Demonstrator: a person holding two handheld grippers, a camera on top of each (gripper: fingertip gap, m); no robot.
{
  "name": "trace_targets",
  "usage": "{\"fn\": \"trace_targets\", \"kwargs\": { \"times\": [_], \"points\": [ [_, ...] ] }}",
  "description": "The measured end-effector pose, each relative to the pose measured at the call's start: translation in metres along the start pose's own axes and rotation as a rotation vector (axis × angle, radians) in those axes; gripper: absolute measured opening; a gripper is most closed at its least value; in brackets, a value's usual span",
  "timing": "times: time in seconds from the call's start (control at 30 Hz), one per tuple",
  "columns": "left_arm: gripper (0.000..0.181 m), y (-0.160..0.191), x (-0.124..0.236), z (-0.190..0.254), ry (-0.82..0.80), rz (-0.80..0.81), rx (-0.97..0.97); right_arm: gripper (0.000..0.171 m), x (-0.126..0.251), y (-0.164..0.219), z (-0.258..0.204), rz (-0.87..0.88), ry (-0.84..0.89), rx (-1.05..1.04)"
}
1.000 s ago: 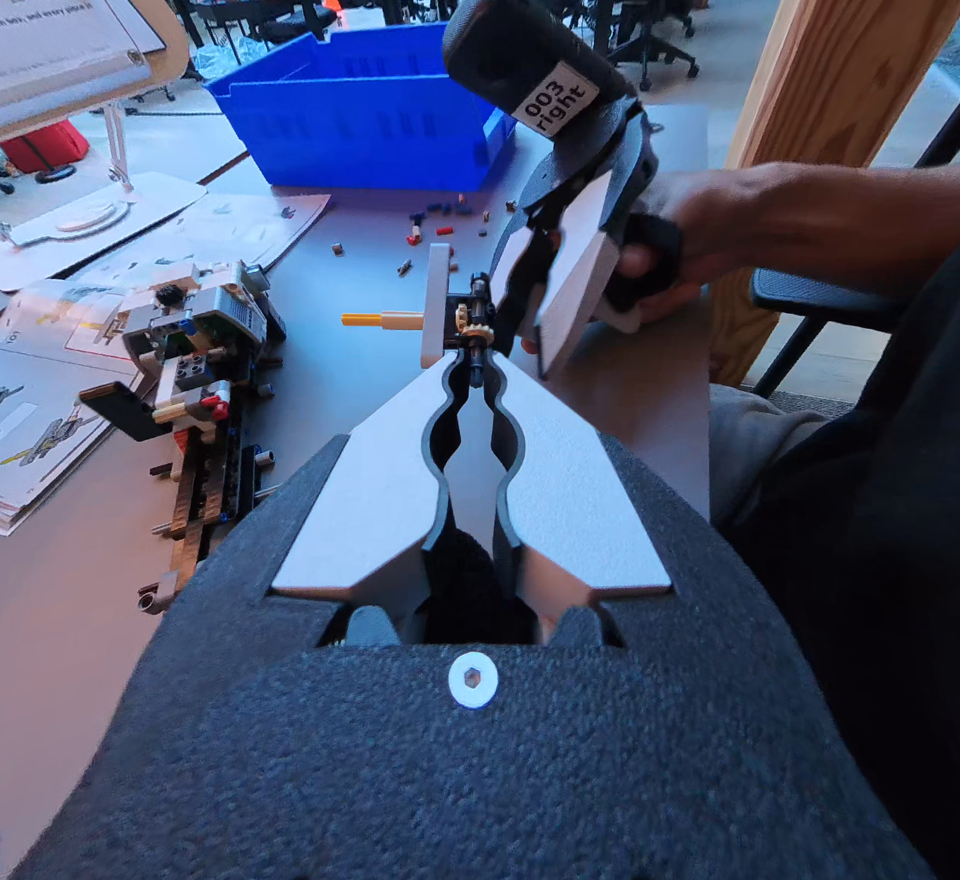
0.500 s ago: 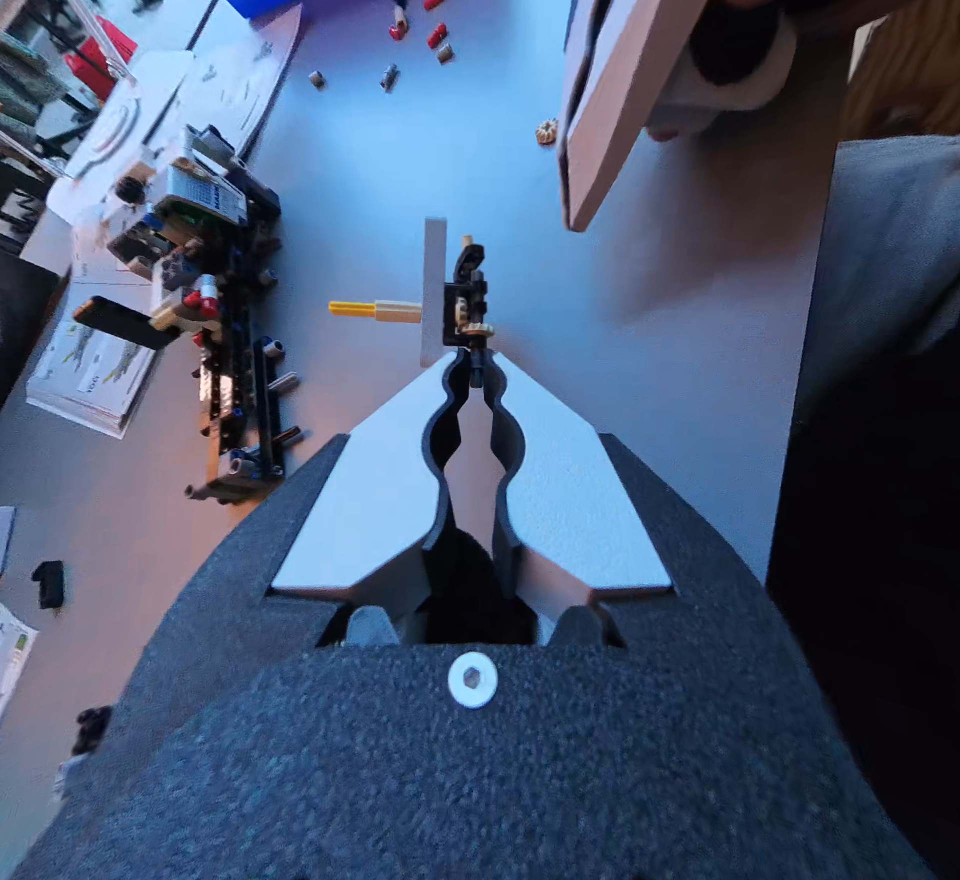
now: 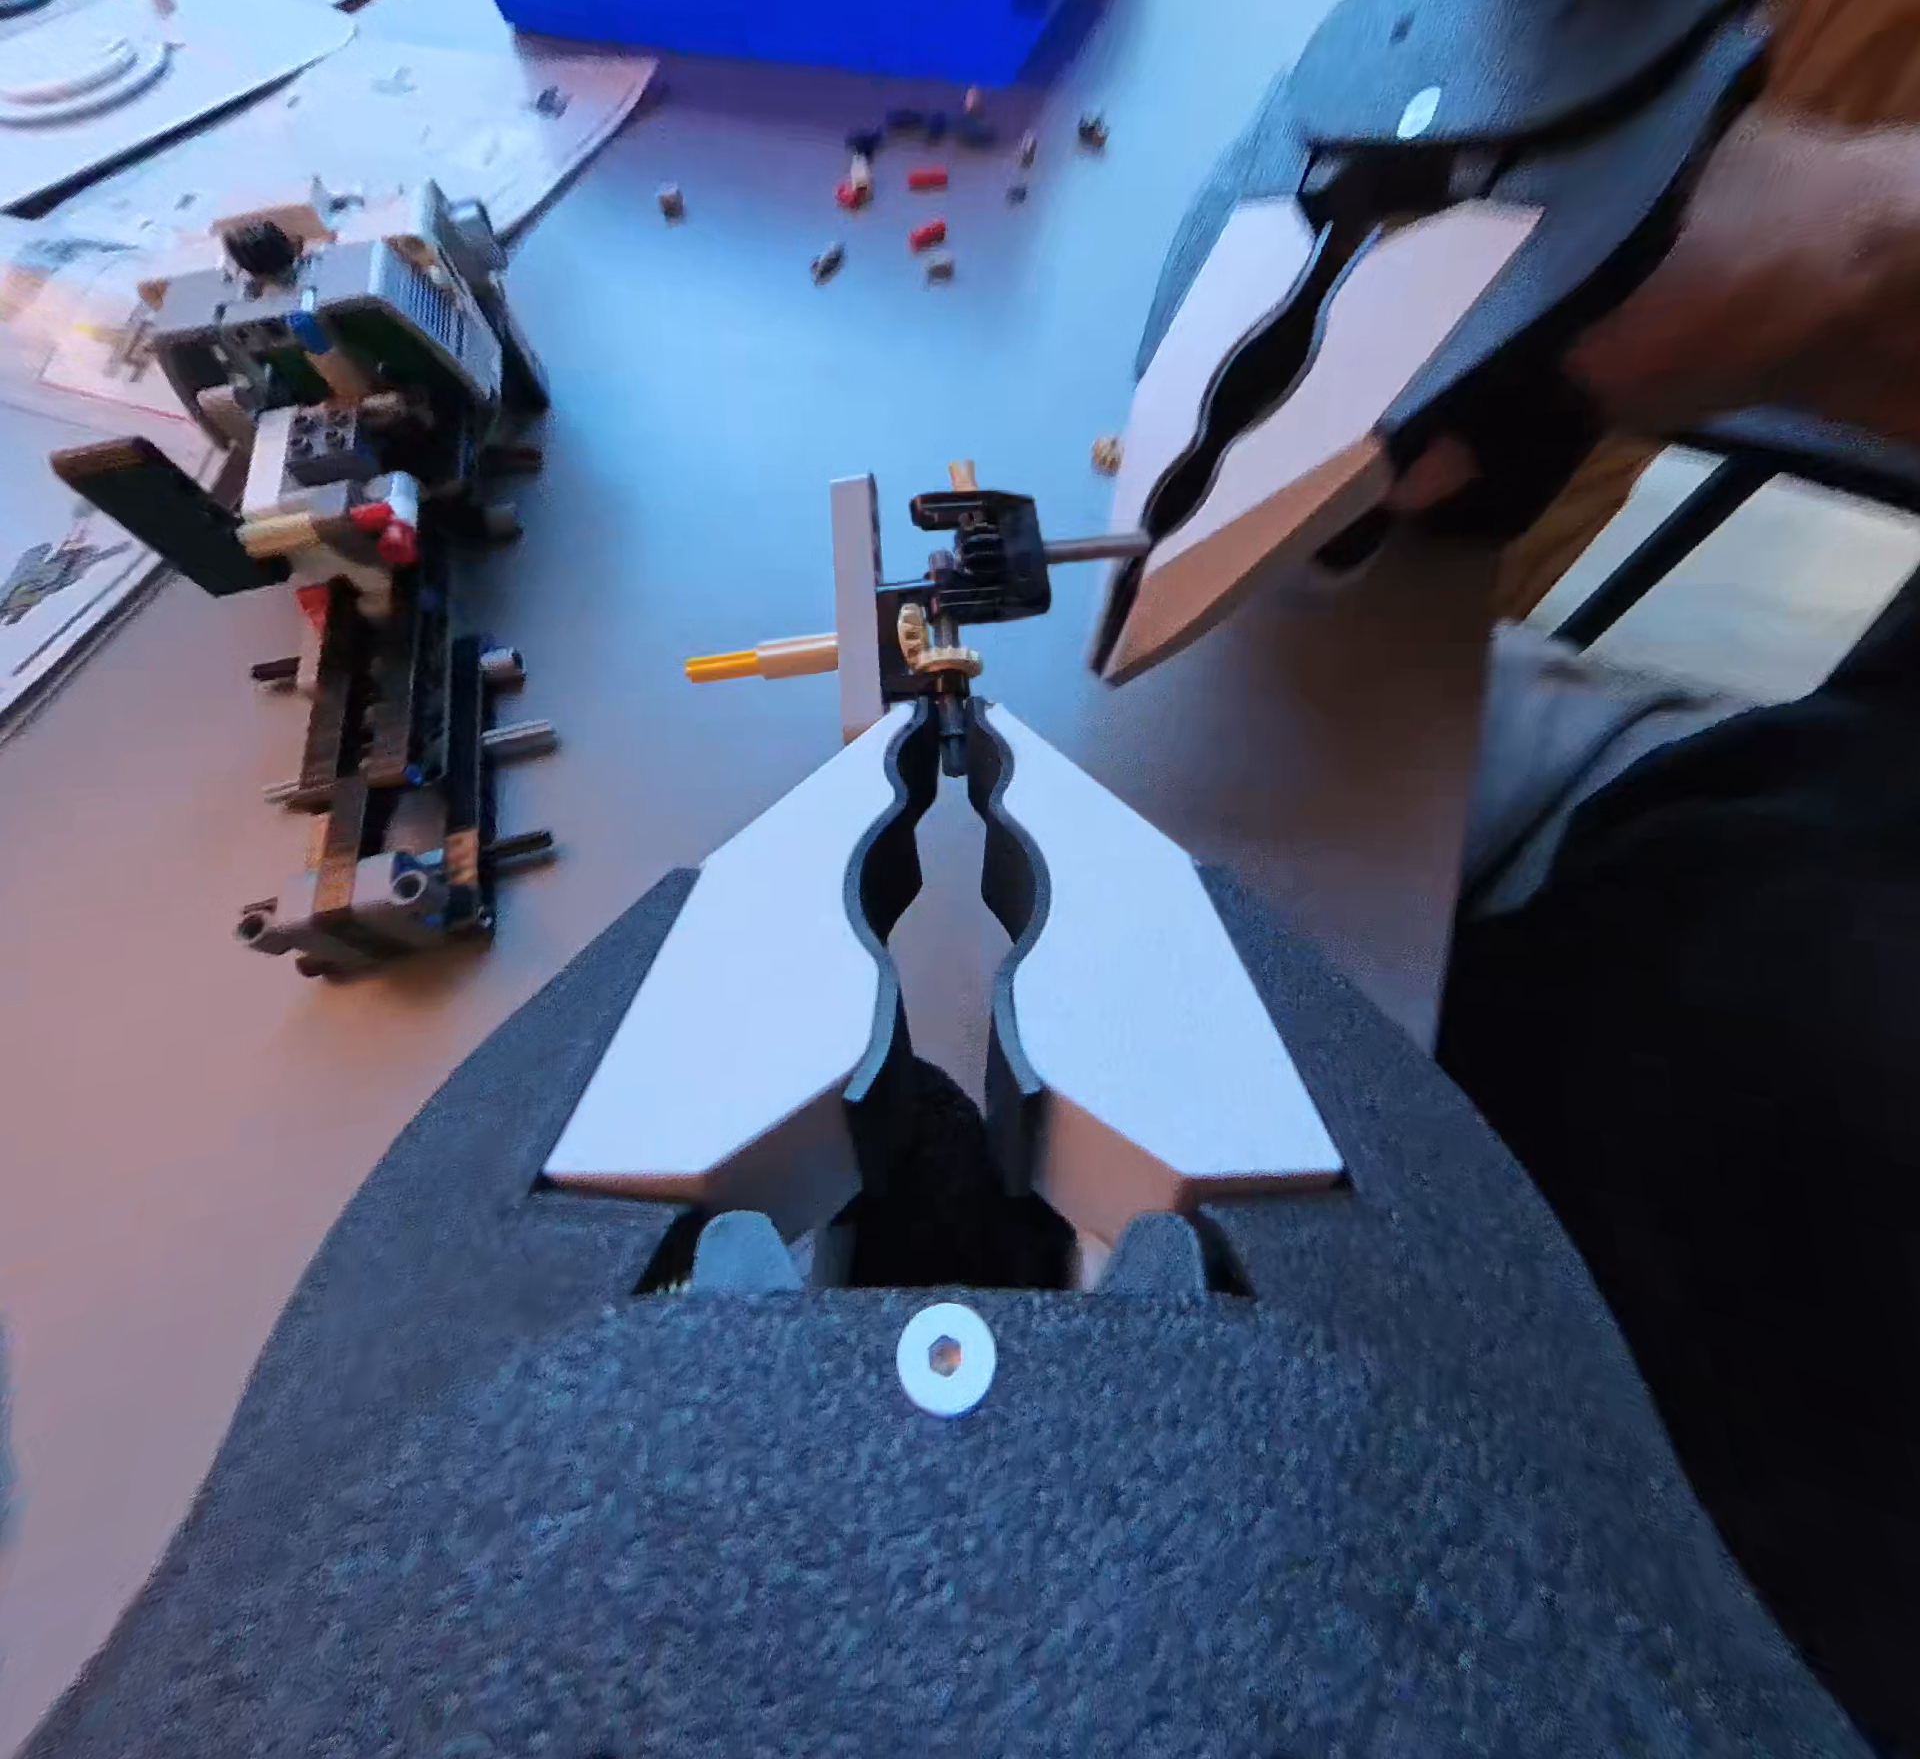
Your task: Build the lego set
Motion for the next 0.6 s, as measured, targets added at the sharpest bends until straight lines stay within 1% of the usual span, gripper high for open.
{"fn": "trace_targets", "kwargs": {
  "times": [0.07,0.2,0.33,0.4,0.47,0.6],
  "points": [
    [0.002,0.007,-0.006,0.001,-0.048,-0.086,-0.059,0.0,0.001,0.003,0.003,-0.045,-0.026,-0.056],
    [0.002,0.019,-0.022,0.002,-0.097,-0.254,-0.175,0.0,0.006,0.009,0.008,-0.091,0.005,-0.114],
    [0.002,0.018,-0.029,0.001,-0.059,-0.262,-0.171,0.001,0.012,0.015,0.011,-0.123,0.046,-0.102],
    [0.002,0.017,-0.032,0.0,-0.053,-0.256,-0.154,0.006,0.017,0.016,0.01,-0.092,0.044,-0.092],
    [0.003,0.015,-0.034,-0.001,-0.04,-0.252,-0.117,0.009,0.027,0.017,0.012,-0.019,0.071,-0.068],
    [0.003,0.014,-0.035,-0.006,-0.041,-0.246,-0.07,0.012,0.058,0.012,0.039,0.17,0.236,-0.038]
  ]
}}
Point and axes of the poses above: each gripper's, where its closed fingertips meet, x back along the fingers, y out of its underside, z = x × y across the jaws, the point moved 10 cm from there along x, back along the fingers, and after that the axes turned 10 degrees about y, right-handed, at the moved point
